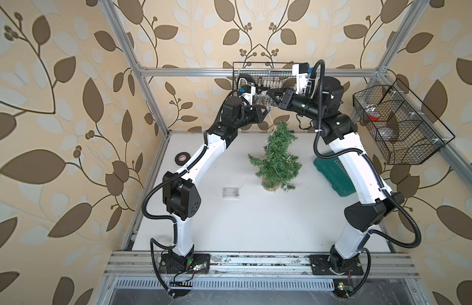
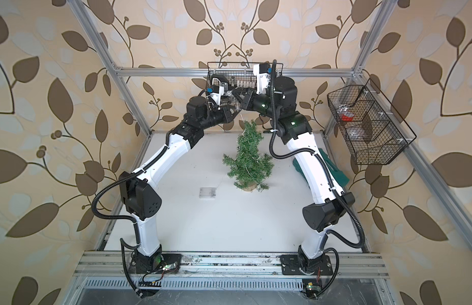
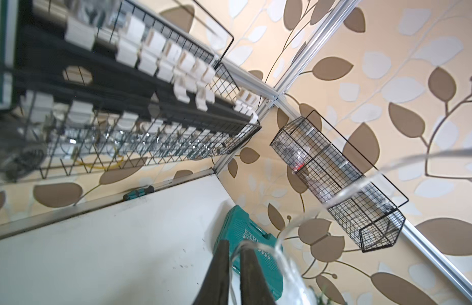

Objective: Remove string lights from the small christmas tree
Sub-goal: Remove the light string from the Christmas tree.

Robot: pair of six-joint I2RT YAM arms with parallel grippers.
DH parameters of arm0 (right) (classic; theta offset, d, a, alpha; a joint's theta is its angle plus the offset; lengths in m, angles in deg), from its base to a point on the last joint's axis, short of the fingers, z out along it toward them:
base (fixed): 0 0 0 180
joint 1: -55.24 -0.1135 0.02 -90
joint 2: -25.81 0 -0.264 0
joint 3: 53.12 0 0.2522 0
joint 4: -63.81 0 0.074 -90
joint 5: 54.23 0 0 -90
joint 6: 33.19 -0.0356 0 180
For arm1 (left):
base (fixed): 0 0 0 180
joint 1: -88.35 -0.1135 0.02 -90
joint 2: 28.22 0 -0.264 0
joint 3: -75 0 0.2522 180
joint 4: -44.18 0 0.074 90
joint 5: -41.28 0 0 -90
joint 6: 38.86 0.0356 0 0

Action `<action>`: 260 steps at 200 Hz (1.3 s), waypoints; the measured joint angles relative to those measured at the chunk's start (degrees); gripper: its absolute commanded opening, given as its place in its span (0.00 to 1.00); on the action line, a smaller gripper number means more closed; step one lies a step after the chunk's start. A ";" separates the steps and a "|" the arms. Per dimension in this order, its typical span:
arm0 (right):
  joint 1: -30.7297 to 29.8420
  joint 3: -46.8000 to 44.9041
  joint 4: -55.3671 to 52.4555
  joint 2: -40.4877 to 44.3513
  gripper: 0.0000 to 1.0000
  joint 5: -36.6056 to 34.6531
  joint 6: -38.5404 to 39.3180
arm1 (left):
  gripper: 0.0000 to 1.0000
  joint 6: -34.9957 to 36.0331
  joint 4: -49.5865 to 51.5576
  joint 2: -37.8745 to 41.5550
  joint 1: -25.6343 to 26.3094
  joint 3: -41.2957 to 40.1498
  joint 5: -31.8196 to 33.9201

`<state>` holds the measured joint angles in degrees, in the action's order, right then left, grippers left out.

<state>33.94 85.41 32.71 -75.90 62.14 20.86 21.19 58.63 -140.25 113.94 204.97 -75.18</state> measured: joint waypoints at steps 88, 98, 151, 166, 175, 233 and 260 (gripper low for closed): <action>2.10 -9.38 0.98 9.33 0.00 -2.51 1.92 | 0.00 5.20 10.01 -1.05 -0.20 10.88 9.33; 2.10 -9.64 0.96 9.38 0.00 -2.60 2.01 | 0.00 5.79 11.74 -0.74 -0.55 10.88 10.27; 2.10 -13.31 0.90 9.73 0.00 -2.60 2.12 | 0.00 8.92 18.36 5.77 -3.32 8.63 14.36; 2.10 -14.64 0.90 10.21 0.00 -2.60 2.12 | 0.00 9.29 18.91 9.33 -4.37 6.45 15.45; 2.10 -15.39 0.94 10.60 0.00 -2.60 2.12 | 0.00 9.44 19.02 11.34 -4.90 5.49 16.06; 2.21 -19.43 1.03 14.25 0.00 -3.30 2.78 | 0.00 9.18 20.72 17.53 -5.77 4.39 16.39; 2.21 -19.45 0.79 15.21 0.15 -3.50 2.82 | 0.00 8.72 22.93 20.76 -5.77 -0.09 17.66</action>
<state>36.15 65.96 33.49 -60.69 58.65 23.68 29.91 81.56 -119.49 108.17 204.88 -57.52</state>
